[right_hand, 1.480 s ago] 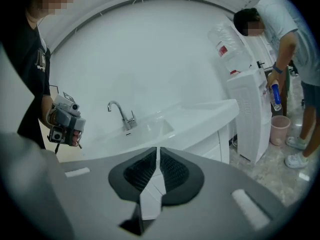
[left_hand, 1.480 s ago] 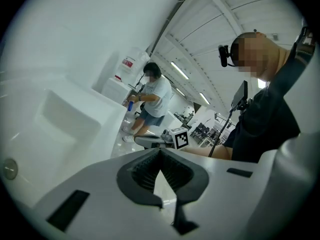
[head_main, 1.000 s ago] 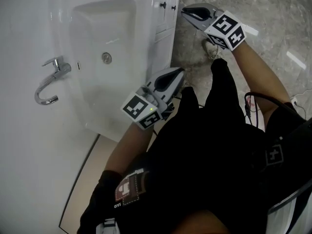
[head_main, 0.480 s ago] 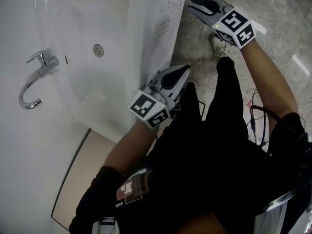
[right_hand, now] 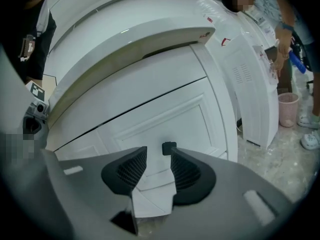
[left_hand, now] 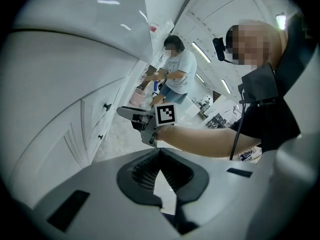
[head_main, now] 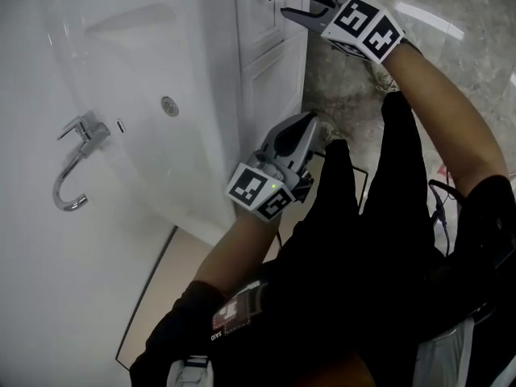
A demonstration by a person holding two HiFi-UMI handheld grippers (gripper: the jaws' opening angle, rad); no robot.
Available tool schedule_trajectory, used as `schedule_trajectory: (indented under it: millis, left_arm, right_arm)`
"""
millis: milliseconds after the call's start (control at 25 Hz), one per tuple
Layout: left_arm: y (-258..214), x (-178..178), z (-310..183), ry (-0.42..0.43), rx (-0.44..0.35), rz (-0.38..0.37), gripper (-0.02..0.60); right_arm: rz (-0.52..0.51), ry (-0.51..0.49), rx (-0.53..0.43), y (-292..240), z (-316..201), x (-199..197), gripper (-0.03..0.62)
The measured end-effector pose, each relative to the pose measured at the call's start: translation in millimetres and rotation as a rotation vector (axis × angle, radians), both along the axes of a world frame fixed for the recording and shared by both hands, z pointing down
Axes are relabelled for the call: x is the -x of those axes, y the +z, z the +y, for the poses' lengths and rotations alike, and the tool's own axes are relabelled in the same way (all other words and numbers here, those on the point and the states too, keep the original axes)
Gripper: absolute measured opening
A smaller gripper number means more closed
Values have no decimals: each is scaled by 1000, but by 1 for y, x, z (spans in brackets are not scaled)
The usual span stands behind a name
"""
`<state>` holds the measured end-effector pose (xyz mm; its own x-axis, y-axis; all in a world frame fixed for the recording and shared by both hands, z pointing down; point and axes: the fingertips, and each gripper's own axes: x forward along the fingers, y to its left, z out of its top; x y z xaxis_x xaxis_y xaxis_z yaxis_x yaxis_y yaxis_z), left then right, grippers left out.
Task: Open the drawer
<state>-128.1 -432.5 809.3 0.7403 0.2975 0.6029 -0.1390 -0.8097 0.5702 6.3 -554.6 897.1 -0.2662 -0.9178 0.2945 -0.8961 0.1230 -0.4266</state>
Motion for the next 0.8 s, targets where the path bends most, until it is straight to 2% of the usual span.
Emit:
schedule_trajectory:
  millis: [320, 640, 800]
  left_arm:
    - [32, 0, -11, 9, -104, -38, -12]
    - [35, -3, -5, 27, -94, -33, -12]
    - [30, -2, 0, 29, -91, -21, -12]
  right_arm:
    - [-66, 7, -25, 20, -29, 1, 170]
    - [-96, 16, -21, 25, -43, -2, 172]
    - [-77, 9, 4, 28, -49, -4, 172]
